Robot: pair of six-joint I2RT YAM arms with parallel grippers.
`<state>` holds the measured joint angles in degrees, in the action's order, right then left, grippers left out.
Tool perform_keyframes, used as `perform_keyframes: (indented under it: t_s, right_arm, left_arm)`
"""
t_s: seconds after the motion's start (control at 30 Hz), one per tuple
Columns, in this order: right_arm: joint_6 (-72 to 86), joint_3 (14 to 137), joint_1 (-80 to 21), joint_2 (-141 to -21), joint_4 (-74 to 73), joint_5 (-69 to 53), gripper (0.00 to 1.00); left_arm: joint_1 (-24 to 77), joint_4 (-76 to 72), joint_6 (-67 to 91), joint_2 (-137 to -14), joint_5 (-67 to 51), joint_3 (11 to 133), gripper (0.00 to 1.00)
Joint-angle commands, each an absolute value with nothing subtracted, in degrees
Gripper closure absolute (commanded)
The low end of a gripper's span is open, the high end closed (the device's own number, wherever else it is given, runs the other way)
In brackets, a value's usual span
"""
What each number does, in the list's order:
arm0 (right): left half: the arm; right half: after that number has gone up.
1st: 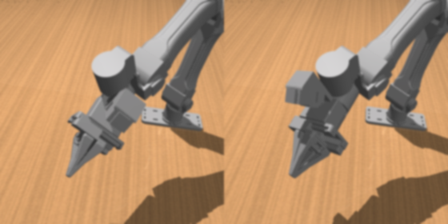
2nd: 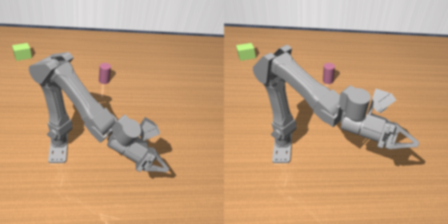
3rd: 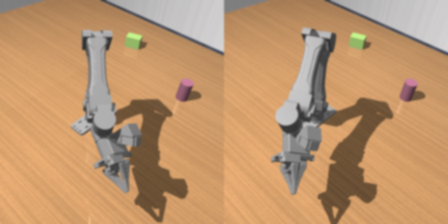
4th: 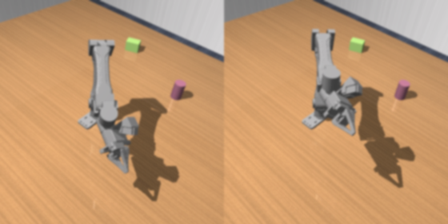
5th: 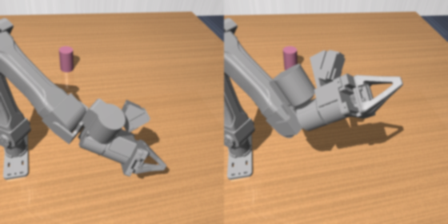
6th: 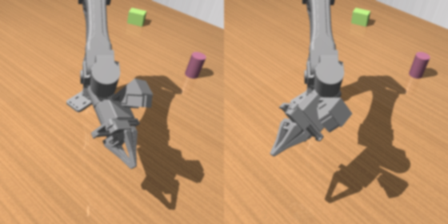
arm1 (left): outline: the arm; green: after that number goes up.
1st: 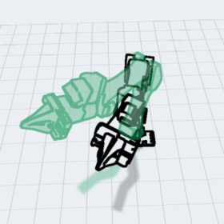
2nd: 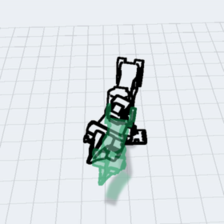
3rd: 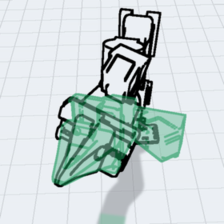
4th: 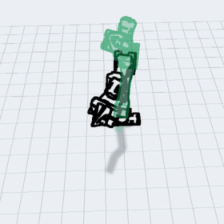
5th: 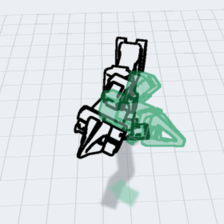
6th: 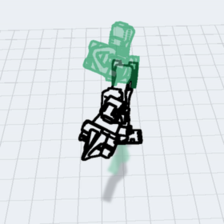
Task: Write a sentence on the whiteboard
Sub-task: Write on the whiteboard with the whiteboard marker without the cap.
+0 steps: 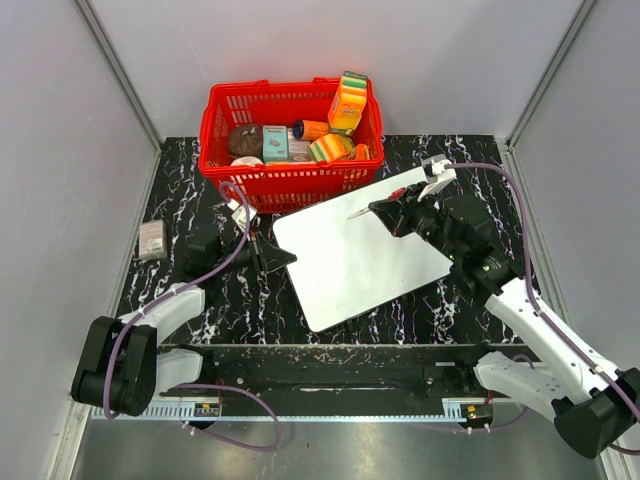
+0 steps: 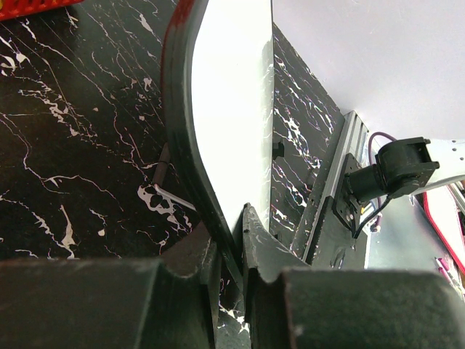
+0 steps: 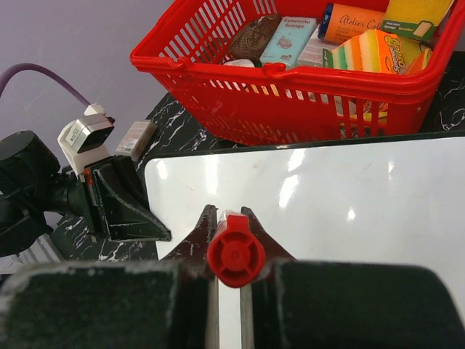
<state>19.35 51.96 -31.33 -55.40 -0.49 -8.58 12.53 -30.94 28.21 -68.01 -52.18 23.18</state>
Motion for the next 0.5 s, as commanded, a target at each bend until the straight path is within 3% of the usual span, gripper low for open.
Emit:
perform_keyframes:
  t_s: [0.0, 0.47]
  right_arm:
    - [19.78, 52.56, -31.29, -53.09, 1.05, -9.58, 1.00]
    - [18.72, 52.12, -31.29, -53.44, 0.79, -9.93, 1.00]
  left_arm:
    - [13.45, -29.00, 16.96, -68.91, -50.54, 21.80, 1.00]
    - [13.45, -28.92, 17.05, -69.34, -50.54, 22.06, 1.00]
